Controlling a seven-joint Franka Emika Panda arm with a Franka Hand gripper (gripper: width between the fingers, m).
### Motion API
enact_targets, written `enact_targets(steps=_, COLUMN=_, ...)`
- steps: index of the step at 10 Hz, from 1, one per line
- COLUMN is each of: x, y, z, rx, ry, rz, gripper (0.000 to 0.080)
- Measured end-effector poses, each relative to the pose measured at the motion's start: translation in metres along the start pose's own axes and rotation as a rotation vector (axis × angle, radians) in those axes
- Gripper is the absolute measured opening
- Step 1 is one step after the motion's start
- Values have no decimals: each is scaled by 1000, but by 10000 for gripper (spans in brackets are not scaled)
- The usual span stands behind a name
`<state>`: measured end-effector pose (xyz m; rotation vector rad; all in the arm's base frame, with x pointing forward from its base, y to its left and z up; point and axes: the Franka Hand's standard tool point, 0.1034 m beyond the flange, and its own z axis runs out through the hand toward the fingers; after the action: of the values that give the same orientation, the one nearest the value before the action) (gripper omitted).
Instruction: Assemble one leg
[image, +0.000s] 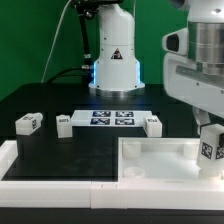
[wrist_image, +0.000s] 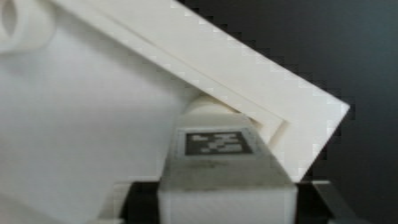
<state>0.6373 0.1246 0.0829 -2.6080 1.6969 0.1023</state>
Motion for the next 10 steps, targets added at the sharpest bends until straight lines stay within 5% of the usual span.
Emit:
enact_targets(steps=3, x=1, y=-1, z=0, rx=6, ry=-14, rz=164, gripper=290)
enact_targets(steps=5, x=1, y=-1, z=0, rx=6, ry=-14, rz=118, gripper=502)
enact_targets(steps=6, x=2, y=-1, z=0, rx=5, ry=-11, rz=-12, gripper=618)
enact_targets(steps=10, x=0, y=1, z=5, rx=-13, ry=4, rz=-608, gripper=648)
